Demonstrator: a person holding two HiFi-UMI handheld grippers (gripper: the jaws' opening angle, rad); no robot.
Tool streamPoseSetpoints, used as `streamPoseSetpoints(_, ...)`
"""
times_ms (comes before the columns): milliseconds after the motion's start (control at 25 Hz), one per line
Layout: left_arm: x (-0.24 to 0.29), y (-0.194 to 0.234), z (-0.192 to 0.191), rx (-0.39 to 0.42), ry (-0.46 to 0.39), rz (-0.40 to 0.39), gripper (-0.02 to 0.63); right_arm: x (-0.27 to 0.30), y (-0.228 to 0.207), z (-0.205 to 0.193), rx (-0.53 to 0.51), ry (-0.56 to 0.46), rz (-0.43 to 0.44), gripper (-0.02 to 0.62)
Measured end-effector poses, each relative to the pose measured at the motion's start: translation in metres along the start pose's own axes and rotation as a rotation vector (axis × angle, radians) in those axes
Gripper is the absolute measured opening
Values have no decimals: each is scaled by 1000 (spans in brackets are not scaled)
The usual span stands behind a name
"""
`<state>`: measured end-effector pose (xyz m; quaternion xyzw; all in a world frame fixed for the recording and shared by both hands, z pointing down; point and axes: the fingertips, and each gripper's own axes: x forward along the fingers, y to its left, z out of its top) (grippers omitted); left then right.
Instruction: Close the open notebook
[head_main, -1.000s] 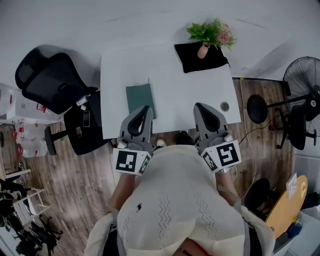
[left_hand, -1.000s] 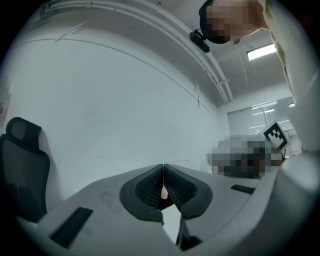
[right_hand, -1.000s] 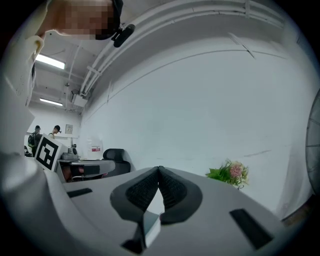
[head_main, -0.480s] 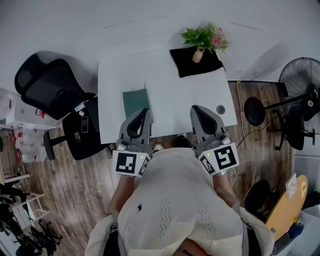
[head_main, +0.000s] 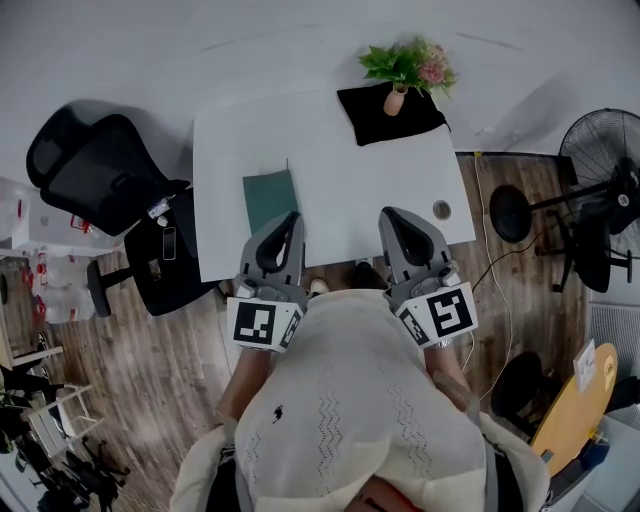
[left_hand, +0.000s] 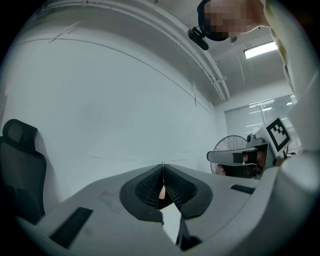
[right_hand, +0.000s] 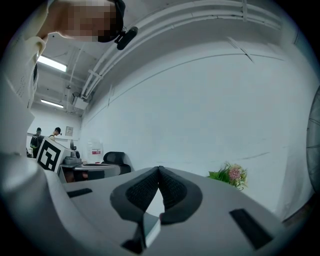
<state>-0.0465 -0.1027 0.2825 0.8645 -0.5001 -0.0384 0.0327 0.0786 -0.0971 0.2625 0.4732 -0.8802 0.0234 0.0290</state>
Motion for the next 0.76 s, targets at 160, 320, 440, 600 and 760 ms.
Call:
streamPoseSetpoints(160, -2, 0, -2, -1, 2, 4, 14, -1, 3, -2, 4, 5, 6, 0)
streamPoseSetpoints(320, -5, 0, 0, 0, -4, 10, 14, -1, 5, -1, -7, 1, 14, 0)
streamPoseSetpoints(440, -6, -1, -2, 0, -3, 10, 14, -3, 4, -1, -10, 1, 13, 0)
streamPoseSetpoints(600, -7, -2, -4, -6, -1, 8, 14, -5, 4, -2, -10, 2, 9, 0)
streamPoseSetpoints(760, -8, -4, -3, -4, -5, 5, 14, -7, 7, -1, -16, 4, 12, 0)
